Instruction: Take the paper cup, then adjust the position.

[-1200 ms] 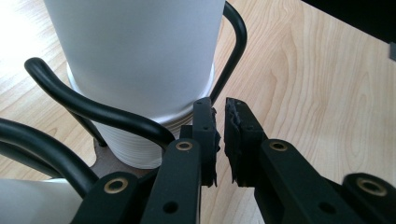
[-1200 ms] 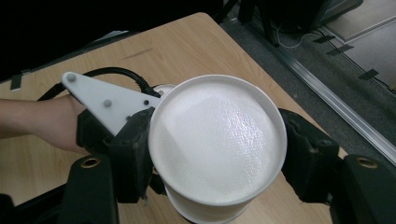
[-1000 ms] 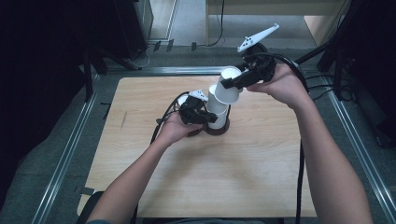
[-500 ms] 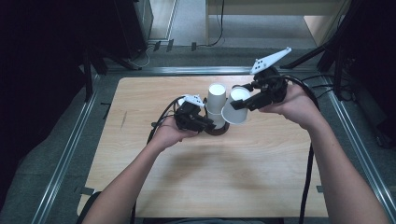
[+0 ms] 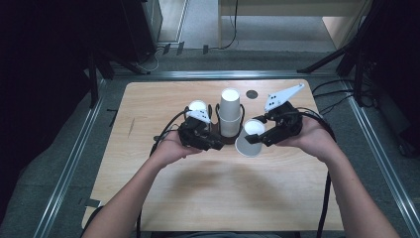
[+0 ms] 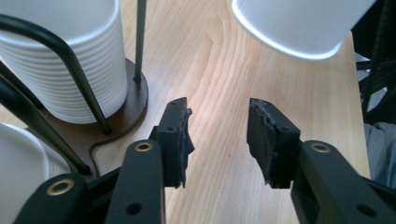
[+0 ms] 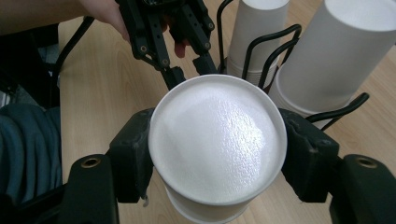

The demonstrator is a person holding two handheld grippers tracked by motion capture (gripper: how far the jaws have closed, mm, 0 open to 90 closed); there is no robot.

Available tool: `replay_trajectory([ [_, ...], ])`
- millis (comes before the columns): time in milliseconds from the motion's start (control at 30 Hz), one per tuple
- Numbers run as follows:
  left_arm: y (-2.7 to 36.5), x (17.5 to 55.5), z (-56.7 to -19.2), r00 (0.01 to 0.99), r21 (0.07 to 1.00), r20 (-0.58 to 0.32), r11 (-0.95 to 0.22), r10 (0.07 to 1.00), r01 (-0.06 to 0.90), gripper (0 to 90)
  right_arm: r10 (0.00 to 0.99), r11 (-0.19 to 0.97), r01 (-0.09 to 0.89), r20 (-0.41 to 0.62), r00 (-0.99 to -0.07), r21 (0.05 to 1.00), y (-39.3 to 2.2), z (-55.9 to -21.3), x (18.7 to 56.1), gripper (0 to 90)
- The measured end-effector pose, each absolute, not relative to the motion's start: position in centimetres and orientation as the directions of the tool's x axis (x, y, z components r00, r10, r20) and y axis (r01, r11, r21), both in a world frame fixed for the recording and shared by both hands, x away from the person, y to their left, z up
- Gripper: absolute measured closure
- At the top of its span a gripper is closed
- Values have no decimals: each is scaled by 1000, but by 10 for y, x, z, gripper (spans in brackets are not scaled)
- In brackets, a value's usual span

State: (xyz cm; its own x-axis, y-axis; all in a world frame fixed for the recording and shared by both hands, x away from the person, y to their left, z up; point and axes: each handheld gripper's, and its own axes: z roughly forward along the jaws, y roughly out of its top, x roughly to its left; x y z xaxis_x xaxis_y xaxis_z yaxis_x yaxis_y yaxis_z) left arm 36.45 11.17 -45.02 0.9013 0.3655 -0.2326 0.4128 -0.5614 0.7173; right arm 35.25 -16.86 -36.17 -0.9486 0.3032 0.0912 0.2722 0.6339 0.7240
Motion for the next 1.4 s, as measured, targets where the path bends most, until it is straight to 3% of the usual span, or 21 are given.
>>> replay_trajectory([
  [333, 122, 350, -455, 917, 736, -217, -561, 335, 379, 429, 268, 648, 271, 120, -956, 712, -156, -399, 343, 345],
  [600, 125, 343, -460, 911, 712, -241, -578, 333, 400, 419, 244, 646, 275, 149, -958, 712, -147, -429, 340, 345],
  [767, 126, 334, -463, 923, 720, -206, -589, 324, 367, 370, 236, 644, 282, 166, -958, 711, -139, -443, 338, 345],
  [967, 128, 333, -470, 921, 704, -231, -599, 315, 381, 333, 243, 629, 294, 177, -954, 720, -136, -453, 338, 344],
  [1167, 125, 334, -473, 922, 706, -246, -596, 299, 382, 231, 260, 622, 307, 180, -949, 720, -132, -462, 346, 345],
  [1233, 123, 334, -475, 928, 711, -245, -598, 282, 370, 154, 268, 620, 319, 188, -945, 717, -131, -465, 349, 345],
  [1400, 116, 336, -483, 927, 695, -255, -615, 274, 373, 111, 269, 593, 326, 200, -942, 737, -131, -460, 349, 345],
])
